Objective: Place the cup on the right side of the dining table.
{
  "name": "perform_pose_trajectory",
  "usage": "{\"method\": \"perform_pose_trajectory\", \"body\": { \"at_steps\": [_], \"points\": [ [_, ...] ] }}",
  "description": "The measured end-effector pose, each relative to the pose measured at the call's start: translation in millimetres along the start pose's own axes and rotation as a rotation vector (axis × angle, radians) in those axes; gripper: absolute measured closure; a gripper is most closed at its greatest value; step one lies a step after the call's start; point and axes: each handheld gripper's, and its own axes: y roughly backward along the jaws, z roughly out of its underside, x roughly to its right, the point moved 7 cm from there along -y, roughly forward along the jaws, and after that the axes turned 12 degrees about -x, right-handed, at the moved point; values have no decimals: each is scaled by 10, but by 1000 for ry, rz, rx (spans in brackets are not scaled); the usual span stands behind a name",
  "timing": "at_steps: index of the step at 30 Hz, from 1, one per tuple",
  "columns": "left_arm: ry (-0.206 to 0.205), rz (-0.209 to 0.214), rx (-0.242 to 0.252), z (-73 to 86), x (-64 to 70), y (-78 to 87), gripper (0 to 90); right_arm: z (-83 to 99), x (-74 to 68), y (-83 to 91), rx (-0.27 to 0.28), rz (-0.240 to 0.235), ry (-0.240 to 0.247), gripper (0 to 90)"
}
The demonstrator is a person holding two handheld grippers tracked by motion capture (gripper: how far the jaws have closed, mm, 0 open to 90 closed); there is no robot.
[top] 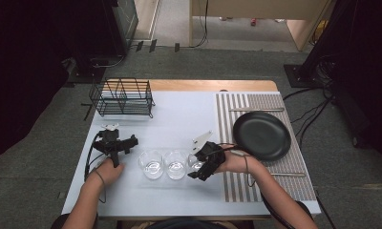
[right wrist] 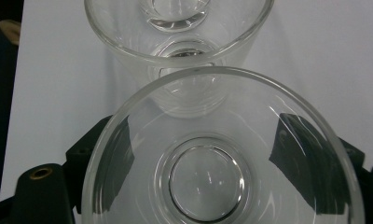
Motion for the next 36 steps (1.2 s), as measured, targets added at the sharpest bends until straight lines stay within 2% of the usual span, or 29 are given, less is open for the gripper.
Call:
{"method": "perform_pose_trajectory", "body": {
  "at_steps": [18, 24, 36],
  "points": [
    [0, 0, 0, 0, 0, 0, 0, -1, 8, 5, 8, -11, -13, 192],
    [0, 0, 0, 0, 0, 0, 0, 7, 28, 21, 7, -20, -33, 192],
    [0, 0, 0, 0, 0, 0, 0, 7, 17, 19, 0, -4, -18, 193]
  ]
}}
